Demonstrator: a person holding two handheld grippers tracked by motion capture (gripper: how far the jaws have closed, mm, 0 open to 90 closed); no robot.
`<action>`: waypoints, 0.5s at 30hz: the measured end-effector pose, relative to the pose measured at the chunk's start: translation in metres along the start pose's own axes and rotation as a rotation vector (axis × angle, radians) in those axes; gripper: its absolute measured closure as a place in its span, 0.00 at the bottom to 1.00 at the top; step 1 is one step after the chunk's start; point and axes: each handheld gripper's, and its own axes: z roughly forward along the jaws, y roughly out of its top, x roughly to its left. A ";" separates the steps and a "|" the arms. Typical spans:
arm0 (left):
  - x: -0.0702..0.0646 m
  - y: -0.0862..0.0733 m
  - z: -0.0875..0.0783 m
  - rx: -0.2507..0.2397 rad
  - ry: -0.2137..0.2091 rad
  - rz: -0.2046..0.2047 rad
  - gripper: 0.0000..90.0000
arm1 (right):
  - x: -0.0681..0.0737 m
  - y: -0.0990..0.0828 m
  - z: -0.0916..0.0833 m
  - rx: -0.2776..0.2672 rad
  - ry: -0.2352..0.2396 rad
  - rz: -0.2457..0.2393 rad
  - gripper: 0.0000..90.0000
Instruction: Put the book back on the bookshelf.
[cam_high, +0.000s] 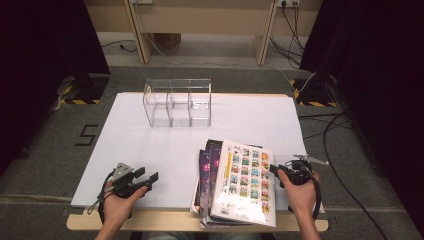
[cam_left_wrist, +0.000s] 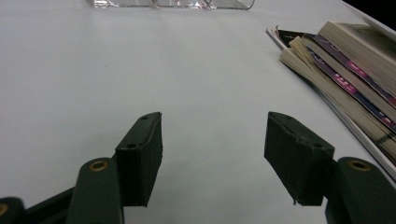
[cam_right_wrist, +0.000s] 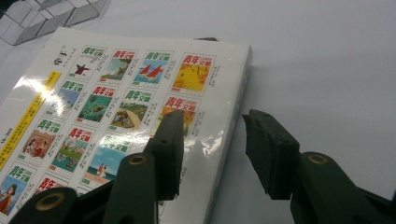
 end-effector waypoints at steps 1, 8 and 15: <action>-0.001 0.001 0.001 0.003 -0.003 -0.001 0.41 | -0.001 0.000 0.000 0.001 -0.001 -0.002 0.64; -0.016 0.016 0.014 0.041 -0.071 -0.004 0.42 | -0.004 0.005 0.004 0.057 0.035 0.026 0.62; -0.045 0.032 0.032 0.084 -0.179 -0.002 0.42 | -0.004 0.006 0.007 0.107 0.049 0.028 0.59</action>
